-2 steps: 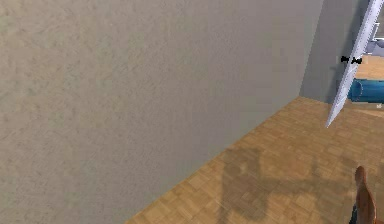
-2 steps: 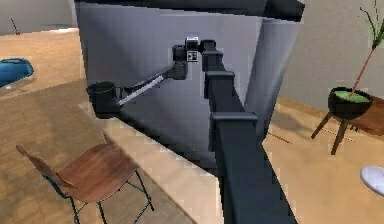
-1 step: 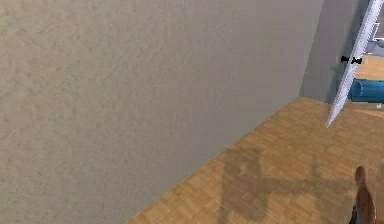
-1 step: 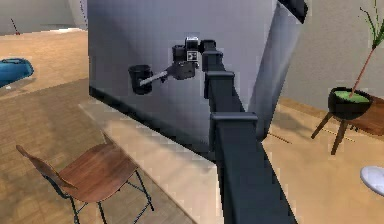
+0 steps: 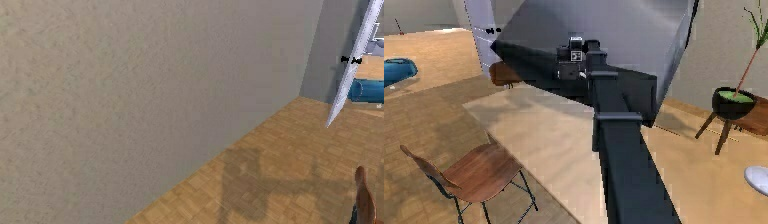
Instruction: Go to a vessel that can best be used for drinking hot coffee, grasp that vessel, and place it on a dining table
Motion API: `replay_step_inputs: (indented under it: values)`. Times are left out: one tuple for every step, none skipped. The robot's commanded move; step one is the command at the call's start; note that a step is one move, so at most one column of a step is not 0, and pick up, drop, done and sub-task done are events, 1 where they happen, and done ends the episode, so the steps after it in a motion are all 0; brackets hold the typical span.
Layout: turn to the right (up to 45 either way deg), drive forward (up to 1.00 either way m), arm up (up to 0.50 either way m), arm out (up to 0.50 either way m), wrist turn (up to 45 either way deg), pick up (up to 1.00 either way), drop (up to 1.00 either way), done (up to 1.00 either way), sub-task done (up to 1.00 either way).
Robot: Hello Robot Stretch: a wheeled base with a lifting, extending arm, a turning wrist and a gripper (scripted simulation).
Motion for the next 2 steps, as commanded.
replay_step_inputs:
  values:
    - [0.0,0.00,0.00,0.00,9.0,0.00,0.00,0.00,0.00]
    - [0.0,0.00,-0.32,0.00,0.0,0.00,0.00,0.00,0.00]
